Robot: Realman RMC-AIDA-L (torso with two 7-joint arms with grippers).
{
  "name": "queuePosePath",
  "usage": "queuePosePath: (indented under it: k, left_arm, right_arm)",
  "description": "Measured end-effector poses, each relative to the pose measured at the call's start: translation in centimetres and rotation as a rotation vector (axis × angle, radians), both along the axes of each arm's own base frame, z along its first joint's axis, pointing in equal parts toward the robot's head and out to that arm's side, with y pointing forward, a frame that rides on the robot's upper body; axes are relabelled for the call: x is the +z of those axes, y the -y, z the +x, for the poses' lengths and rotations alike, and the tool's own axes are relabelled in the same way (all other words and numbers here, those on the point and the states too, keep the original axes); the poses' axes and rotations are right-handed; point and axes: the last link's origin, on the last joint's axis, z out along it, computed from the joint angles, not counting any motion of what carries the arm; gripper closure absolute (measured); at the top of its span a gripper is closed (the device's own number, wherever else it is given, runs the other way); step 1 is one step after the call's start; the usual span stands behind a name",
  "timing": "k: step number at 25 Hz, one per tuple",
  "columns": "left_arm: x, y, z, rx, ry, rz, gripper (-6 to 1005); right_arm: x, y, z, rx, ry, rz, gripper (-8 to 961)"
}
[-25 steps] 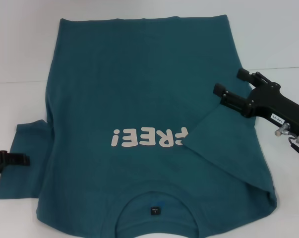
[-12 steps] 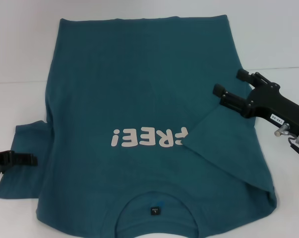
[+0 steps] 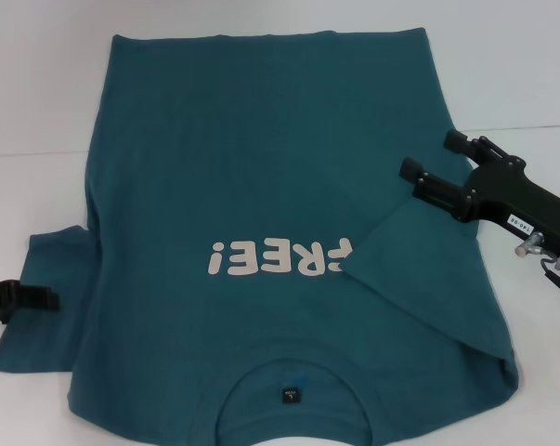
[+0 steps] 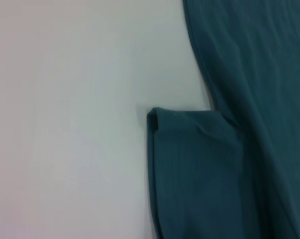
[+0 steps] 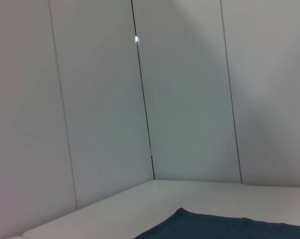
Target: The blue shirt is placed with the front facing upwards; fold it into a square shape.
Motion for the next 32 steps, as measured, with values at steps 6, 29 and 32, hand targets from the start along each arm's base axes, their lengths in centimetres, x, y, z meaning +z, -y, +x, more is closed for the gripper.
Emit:
queuePosePath:
  k: [6,29,32]
  left_arm:
    - [-0.38,0.20,-0.16,0.009,0.005,-0.014,350]
    - [-0.52,0.24,-0.66,0.038,0.008,-0.007,808]
    - [-0.48,0.20,-0.64,0.037,0.006,-0.005,868]
  right_arm:
    - [0.03,-0.03,-0.01,0.000,-0.001,0.001,31]
    - [0.03,-0.16,-0.20,0.005,-0.001,0.001,30]
    - [0.03,-0.16,-0.21,0.007,-0.002,0.001,30]
